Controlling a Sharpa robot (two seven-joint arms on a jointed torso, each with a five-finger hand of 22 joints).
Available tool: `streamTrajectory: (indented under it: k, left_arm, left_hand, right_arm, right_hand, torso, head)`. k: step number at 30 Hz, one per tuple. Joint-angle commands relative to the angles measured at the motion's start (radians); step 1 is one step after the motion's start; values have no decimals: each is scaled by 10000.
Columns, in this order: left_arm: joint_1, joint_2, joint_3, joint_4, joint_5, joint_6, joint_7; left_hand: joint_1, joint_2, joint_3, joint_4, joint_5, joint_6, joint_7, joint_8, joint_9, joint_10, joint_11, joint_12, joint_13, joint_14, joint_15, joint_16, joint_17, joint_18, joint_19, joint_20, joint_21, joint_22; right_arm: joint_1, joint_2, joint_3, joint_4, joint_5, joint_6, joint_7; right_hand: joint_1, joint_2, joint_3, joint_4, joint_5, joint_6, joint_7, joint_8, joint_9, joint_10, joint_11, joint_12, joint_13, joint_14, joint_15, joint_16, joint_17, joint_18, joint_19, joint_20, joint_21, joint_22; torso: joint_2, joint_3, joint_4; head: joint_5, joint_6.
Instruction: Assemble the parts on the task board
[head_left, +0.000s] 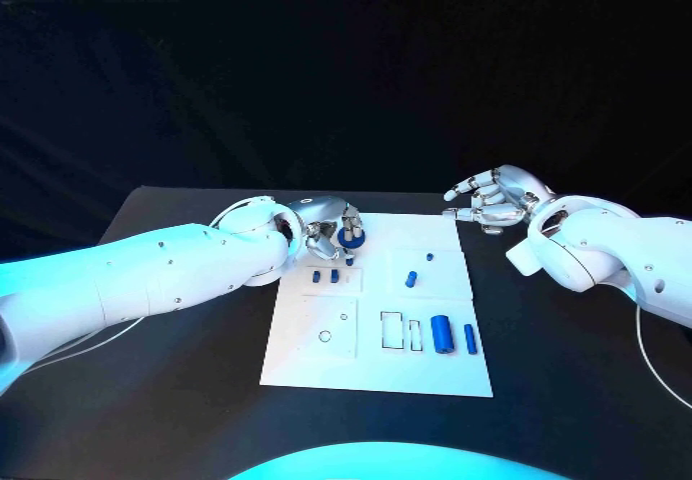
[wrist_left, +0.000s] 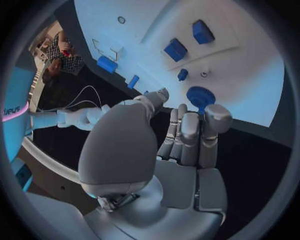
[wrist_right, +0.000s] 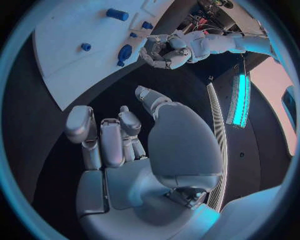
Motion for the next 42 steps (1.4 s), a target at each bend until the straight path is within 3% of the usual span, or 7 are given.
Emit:
streamTrajectory:
  k: [1,9,17,42]
  left_arm:
    - [-33,163,-15,-147,-1317,150,407]
    - [-57,361,-37,-339,-1555,735,191]
    - [-59,431,-39,-416,-1588,1051,66]
    - [-62,649,-38,-864,-1602,1442,-71]
  left_hand:
    - [-115,-92,41,-4,-2,230,36,-78,-136,-93,17,-98,-125,59,-33,91,-59,-19,60,-1,62,80]
    - [-299,-126,-68,3,-7,489,60,-191,-338,-18,24,-166,-277,63,-17,171,-133,-44,105,13,169,232]
    - [-364,-65,-119,-3,-5,953,59,-273,-549,239,43,-259,-479,90,16,302,-185,-68,154,45,283,400]
    - [-209,3,851,-348,0,1903,26,-813,-1051,1157,55,-1172,-1246,74,25,541,-479,-92,193,58,461,654]
  right_arm:
    - [-10,12,2,22,-135,46,160]
    - [-11,6,2,35,-153,16,159]
    - [-10,-3,2,51,-157,-2,156]
    - [-10,-9,3,88,-167,8,147]
  right_hand:
    - [70,8,26,56,38,-80,-9,34,-12,-53,3,-36,-14,-68,19,-33,511,122,-38,6,-37,-10]
    - [73,9,28,58,37,-82,-9,35,-12,-72,3,-84,-54,-76,18,-56,494,128,-52,5,-69,-30]
    - [74,6,28,63,38,-86,-8,36,-12,-112,4,-169,-124,-95,19,-103,460,135,-71,5,-114,-57]
    - [70,5,28,76,38,-87,-8,41,-11,-118,3,-207,-152,-96,19,-114,455,133,-61,5,-121,-63]
  torso:
    - [14,6,-31]
    - [44,-2,-67]
    - [33,-2,-54]
    - [30,-6,-50]
  head:
    - [-3,-17]
    - [-12,-28]
    - [-46,-48]
    - [-94,-101]
